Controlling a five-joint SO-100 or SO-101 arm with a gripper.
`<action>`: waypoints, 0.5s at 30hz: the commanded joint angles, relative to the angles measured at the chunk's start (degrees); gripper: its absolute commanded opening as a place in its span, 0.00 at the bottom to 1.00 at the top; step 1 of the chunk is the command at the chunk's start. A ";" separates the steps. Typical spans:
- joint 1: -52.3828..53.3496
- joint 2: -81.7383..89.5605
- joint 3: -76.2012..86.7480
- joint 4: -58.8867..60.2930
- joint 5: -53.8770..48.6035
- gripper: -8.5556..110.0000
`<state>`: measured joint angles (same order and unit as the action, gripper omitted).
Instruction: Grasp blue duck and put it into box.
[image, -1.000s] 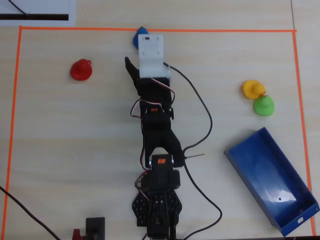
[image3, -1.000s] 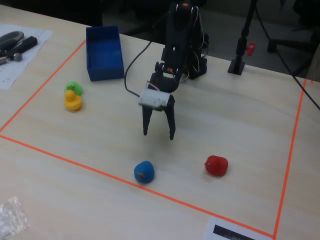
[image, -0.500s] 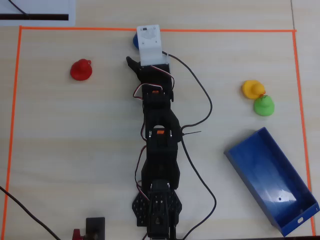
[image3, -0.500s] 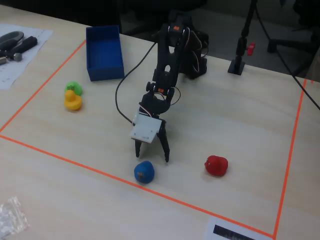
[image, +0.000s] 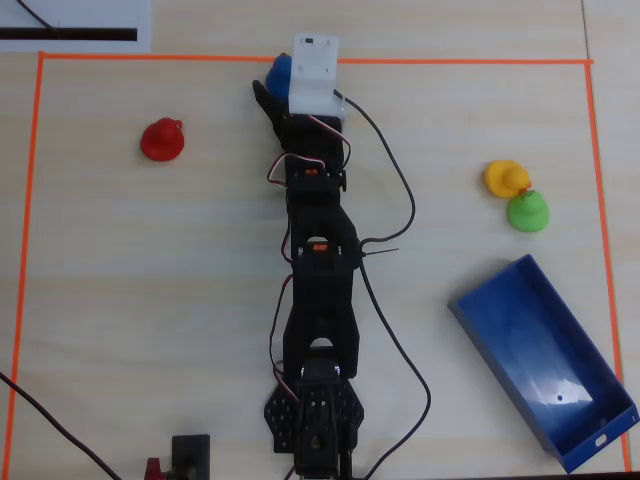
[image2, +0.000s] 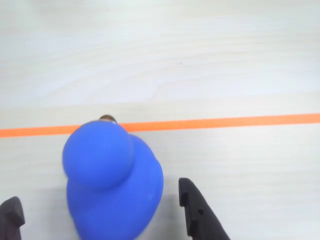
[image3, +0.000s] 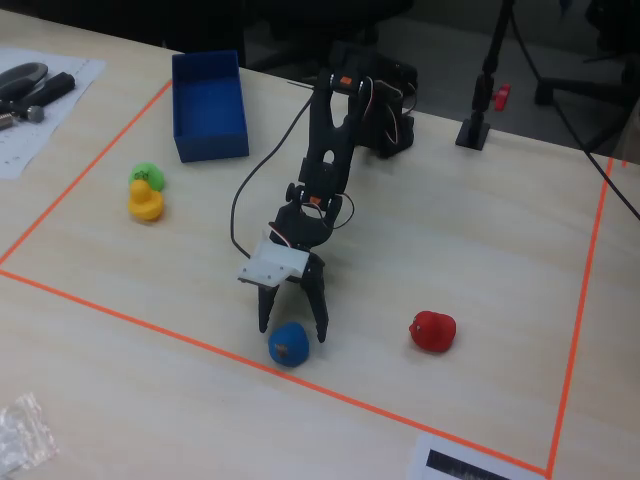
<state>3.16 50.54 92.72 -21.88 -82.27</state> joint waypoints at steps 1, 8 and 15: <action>-0.70 -0.97 -5.36 -0.70 0.26 0.43; -1.14 -5.63 -9.93 0.44 -0.26 0.44; -2.11 -9.32 -12.66 1.32 -1.93 0.25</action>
<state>2.20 41.31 82.71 -21.36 -83.32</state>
